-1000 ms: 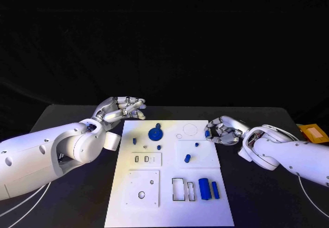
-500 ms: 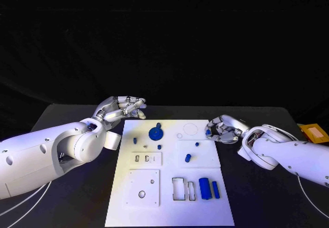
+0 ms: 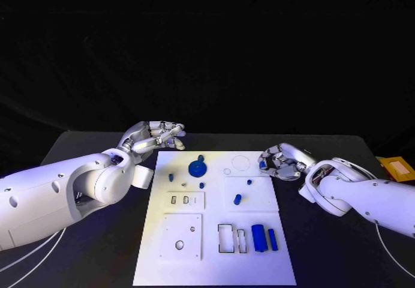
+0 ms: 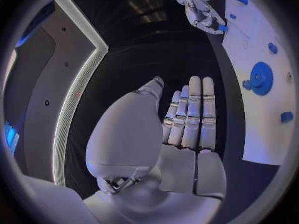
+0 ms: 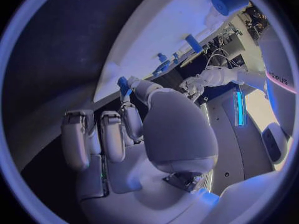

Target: Assemble the parts on the task board

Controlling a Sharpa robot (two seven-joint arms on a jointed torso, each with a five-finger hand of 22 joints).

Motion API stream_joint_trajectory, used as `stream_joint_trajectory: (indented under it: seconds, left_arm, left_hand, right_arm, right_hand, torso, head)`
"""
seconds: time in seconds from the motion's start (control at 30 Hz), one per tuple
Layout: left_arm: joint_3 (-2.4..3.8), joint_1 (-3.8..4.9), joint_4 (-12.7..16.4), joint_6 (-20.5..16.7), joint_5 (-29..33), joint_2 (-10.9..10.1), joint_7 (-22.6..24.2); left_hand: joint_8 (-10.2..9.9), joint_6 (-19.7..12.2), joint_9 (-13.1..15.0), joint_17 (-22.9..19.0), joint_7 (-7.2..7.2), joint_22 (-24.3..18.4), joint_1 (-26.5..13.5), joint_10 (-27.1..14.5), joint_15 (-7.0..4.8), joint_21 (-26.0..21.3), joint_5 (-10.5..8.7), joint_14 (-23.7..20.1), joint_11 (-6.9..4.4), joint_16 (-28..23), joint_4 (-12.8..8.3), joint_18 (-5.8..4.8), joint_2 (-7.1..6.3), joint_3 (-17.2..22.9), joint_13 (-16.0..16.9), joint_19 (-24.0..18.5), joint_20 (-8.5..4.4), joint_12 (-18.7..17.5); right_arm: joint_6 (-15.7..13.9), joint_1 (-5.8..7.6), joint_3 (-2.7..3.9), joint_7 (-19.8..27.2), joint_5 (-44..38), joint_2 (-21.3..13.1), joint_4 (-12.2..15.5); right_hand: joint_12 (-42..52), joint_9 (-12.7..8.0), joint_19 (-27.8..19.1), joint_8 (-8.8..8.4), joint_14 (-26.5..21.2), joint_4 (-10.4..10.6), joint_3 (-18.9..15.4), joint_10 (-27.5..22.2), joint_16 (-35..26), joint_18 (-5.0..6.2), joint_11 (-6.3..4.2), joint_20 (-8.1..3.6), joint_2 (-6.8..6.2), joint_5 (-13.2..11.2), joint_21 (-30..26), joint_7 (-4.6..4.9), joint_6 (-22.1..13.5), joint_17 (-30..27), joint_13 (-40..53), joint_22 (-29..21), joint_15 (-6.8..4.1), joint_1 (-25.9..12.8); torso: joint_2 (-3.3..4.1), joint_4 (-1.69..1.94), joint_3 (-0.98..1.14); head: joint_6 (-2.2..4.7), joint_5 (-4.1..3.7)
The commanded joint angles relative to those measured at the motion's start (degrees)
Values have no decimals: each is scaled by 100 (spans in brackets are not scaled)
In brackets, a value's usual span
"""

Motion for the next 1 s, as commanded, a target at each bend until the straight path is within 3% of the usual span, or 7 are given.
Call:
stream_joint_trajectory:
  seconds: [0.03, 0.23, 0.47, 0.83, 1.0]
  left_arm:
    - [4, 2, 1, 106, -16, 8, 16]
    - [3, 2, -30, 107, -16, 26, 10]
    - [1, 1, -107, 114, -16, 93, 0]
    - [-3, 1, -198, 98, -16, 170, -12]
    - [-3, 1, -209, 96, -16, 188, -14]
  left_hand:
    - [-31, -28, 7, 5, -15, 8, 27, -34, 0, 28, -26, -23, 11, -28, 11, -1, -10, 35, 3, -30, 8, -20]
    - [-32, -28, 8, 8, -14, 9, 27, -34, 1, 30, -27, -26, 12, -29, 12, 0, -11, 36, 3, -35, 9, -20]
    - [-32, -28, 8, 8, -14, 9, 27, -34, 1, 30, -27, -26, 12, -29, 12, 0, -11, 36, 3, -35, 9, -20]
    - [-32, -28, 8, 8, -14, 9, 27, -34, 1, 30, -27, -26, 12, -29, 12, 0, -11, 36, 3, -35, 9, -20]
    - [-32, -28, 8, 8, -14, 9, 27, -34, 1, 30, -27, -26, 12, -29, 12, 0, -11, 36, 3, -35, 9, -20]
  right_arm:
    - [-217, 61, 6, -394, -108, -30, 341]
    - [-264, 193, 7, -965, -354, 45, 884]
    - [-168, 250, 0, -1548, -719, 552, 1321]
    - [28, 104, -44, -2003, -1398, 1383, 1331]
    - [91, -30, -65, -2139, -1653, 1660, 1233]
  right_hand:
    - [-54, 125, 279, 77, 493, 51, 32, -39, 16, -49, 6, -32, 46, -49, 32, -1, 17, 1040, 19, 1157, -39, -76]
    - [-93, 128, 295, 91, 489, 97, 24, -73, 10, -55, 9, -29, 55, -62, 50, -2, 4, 1028, -21, 1176, -34, -156]
    - [-89, 139, 340, 128, 488, 112, 23, -61, 7, -72, -5, -31, 63, -64, 101, -22, 37, 1022, -15, 1224, -42, -187]
    - [-96, 151, 342, 168, 483, 118, 17, -58, -1, -72, -23, -39, 51, -49, 102, -43, 68, 1003, -21, 1227, -56, -215]
    - [-94, 155, 343, 185, 482, 120, 10, -52, -5, -72, -31, -44, 34, -31, 103, -51, 76, 995, -16, 1228, -63, -233]
  torso:
    - [-16, -7, -13]
    - [-53, -16, -28]
    - [-114, -6, -59]
    - [-153, 22, -108]
    - [-132, 19, -91]
  head:
    - [-6, 22]
    - [-28, 57]
    - [-86, 161]
    - [-171, 247]
    - [-192, 289]
